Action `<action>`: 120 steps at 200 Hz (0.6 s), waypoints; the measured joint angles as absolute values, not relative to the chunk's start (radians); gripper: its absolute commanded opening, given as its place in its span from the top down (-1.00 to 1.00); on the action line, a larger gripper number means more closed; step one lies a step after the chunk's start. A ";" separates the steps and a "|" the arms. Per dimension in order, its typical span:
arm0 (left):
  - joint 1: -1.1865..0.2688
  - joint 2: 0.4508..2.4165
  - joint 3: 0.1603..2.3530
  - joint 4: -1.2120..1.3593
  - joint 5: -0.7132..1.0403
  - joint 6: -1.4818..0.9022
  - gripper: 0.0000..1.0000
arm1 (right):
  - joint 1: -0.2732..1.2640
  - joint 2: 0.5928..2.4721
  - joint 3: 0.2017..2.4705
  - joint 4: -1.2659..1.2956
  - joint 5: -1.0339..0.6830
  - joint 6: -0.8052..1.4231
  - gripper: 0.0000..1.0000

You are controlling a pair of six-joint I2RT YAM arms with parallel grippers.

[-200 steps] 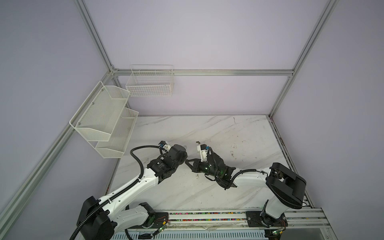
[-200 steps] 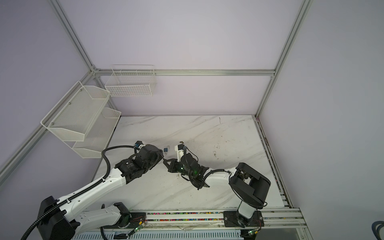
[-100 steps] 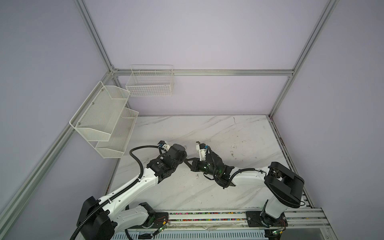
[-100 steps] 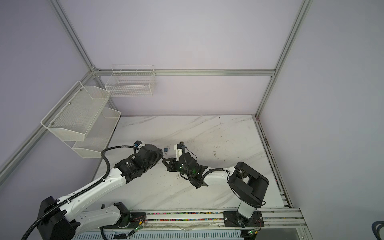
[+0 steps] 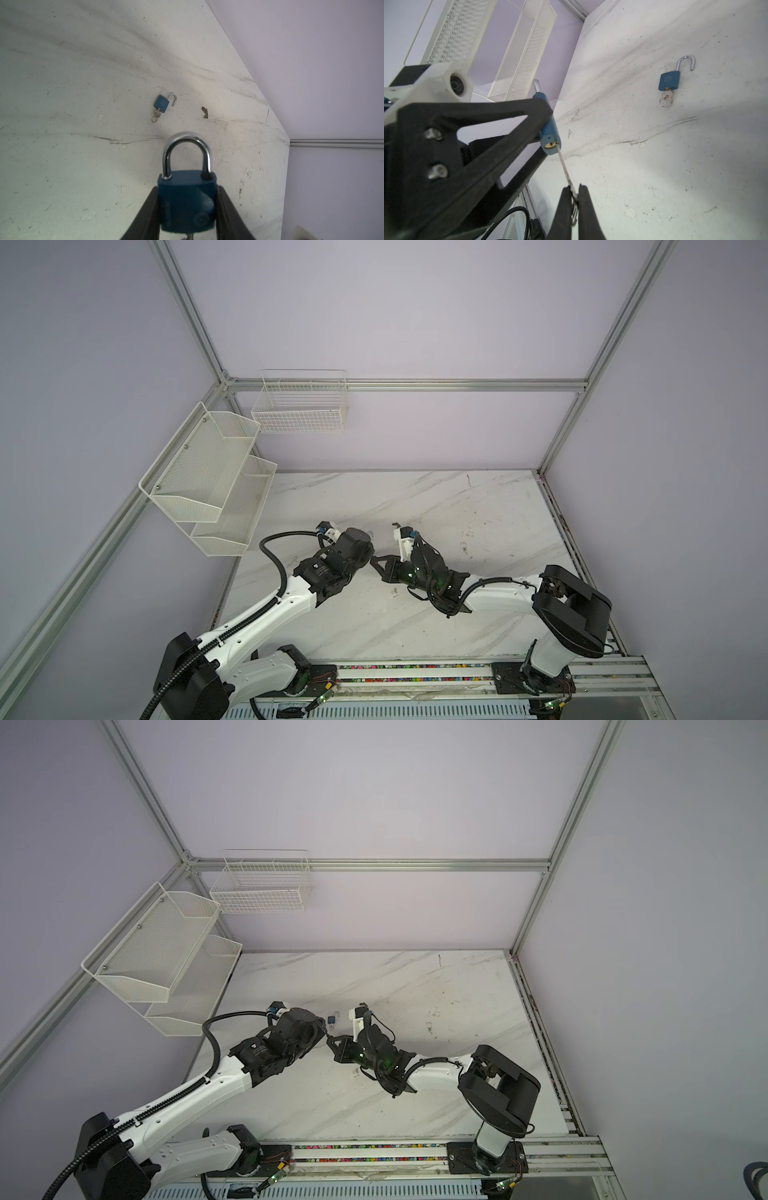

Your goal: Unlock with the key

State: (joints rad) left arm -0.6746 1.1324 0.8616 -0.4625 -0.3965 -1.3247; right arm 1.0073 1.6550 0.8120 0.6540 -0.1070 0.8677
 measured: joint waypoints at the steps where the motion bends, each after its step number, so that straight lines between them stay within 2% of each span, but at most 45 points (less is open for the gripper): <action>1: -0.675 1.132 0.862 -0.463 -0.397 -1.325 1.00 | 1.007 1.655 0.812 0.654 -0.107 0.868 1.00; 120: -0.675 1.147 0.862 -0.449 -0.398 -1.325 1.00 | 1.011 1.648 0.836 0.608 -0.100 0.855 1.00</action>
State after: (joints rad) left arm -0.6746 1.1473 0.8619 -0.4488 -0.3985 -1.3247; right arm 1.0115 1.6478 0.8356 0.6083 -0.0998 0.8547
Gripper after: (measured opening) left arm 0.364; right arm 0.078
